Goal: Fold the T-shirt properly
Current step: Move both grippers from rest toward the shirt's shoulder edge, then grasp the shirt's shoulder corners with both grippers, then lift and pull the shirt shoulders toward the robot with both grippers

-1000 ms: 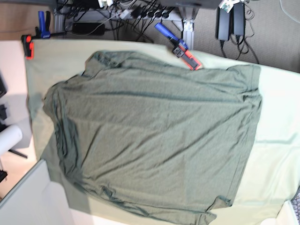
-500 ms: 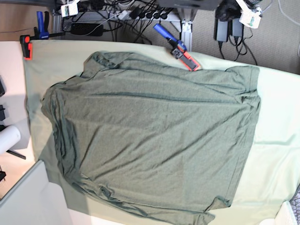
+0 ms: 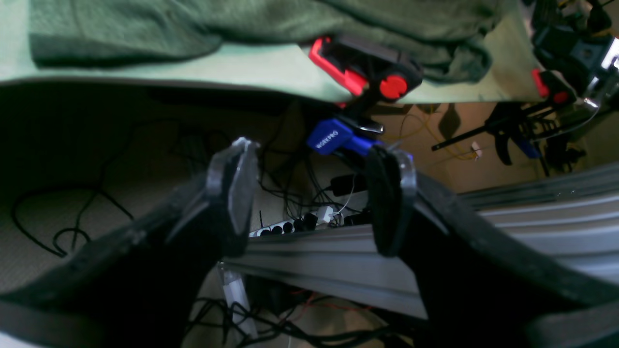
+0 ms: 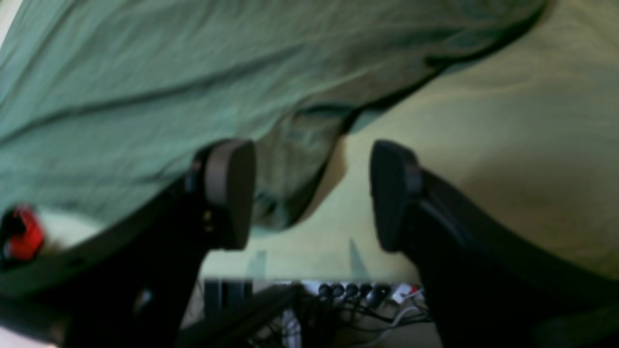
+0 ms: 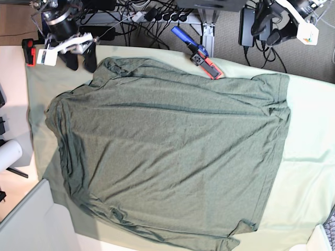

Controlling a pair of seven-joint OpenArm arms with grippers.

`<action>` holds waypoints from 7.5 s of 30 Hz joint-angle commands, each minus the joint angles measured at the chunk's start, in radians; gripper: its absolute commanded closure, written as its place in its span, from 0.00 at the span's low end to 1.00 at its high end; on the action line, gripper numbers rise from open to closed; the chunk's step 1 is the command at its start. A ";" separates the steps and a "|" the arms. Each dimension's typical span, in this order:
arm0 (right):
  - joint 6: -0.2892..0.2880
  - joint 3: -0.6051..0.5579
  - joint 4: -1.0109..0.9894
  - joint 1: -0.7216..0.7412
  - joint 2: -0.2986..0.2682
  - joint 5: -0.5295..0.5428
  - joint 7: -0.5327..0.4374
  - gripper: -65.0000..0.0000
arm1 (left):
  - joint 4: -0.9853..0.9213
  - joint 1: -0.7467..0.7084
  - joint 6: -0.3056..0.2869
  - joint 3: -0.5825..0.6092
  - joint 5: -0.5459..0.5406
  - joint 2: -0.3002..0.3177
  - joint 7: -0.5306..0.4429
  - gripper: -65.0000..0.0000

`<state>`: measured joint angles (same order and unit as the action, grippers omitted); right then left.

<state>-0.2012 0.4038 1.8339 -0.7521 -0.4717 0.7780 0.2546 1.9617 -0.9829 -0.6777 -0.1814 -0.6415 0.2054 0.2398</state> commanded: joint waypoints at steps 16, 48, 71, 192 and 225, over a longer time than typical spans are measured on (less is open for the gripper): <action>0.034 -0.046 -0.101 0.101 0.192 -0.011 0.014 0.43 | 0.017 0.137 0.166 -0.030 -0.050 0.011 0.053 0.40; 0.034 -0.046 -0.105 0.112 0.206 -0.064 0.007 0.43 | -0.237 0.409 0.256 0.072 0.033 0.007 0.109 0.40; 0.048 -0.046 -0.105 0.181 0.206 -0.166 0.019 1.00 | -0.238 0.426 0.227 0.072 0.163 0.006 0.131 1.00; -0.092 0.325 -0.511 0.843 0.164 -0.158 0.460 0.36 | -0.142 0.697 0.179 0.547 0.856 0.308 0.100 0.49; -0.062 0.407 -0.450 0.771 0.134 -0.195 0.479 0.36 | 0.022 0.697 0.236 0.626 0.768 0.371 0.164 0.49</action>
<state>-0.2687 0.8051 1.3678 0.0082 -0.3157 0.5751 0.7528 1.9675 -0.2890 -0.4385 0.4503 0.1299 0.5709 0.4191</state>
